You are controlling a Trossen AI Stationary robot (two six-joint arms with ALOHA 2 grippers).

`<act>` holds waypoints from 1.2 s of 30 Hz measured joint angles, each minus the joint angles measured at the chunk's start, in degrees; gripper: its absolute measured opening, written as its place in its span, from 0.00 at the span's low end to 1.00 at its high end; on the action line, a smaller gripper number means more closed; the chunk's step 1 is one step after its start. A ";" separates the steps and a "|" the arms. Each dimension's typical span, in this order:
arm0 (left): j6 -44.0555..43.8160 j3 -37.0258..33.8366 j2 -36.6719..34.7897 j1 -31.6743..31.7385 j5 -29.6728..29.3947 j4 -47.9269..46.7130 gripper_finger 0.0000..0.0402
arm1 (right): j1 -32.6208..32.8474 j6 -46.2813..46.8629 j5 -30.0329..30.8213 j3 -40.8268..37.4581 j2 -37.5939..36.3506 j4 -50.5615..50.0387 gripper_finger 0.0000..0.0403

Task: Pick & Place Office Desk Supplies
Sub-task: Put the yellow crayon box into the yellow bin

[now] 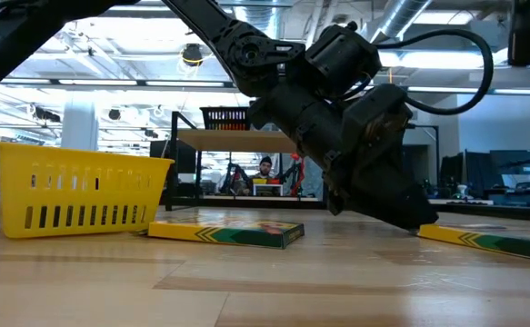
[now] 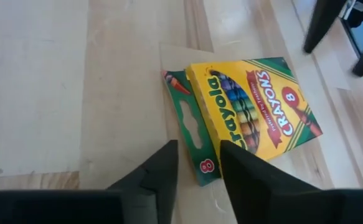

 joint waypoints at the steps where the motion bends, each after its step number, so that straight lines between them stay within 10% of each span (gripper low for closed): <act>1: 0.00 0.00 0.00 0.00 0.11 0.04 0.31 | 0.00 0.75 -0.80 0.00 0.67 0.34 0.38; 36: -1.56 0.04 -0.07 0.15 2.96 0.35 0.32 | 1.11 6.74 -4.10 0.17 7.51 5.55 0.37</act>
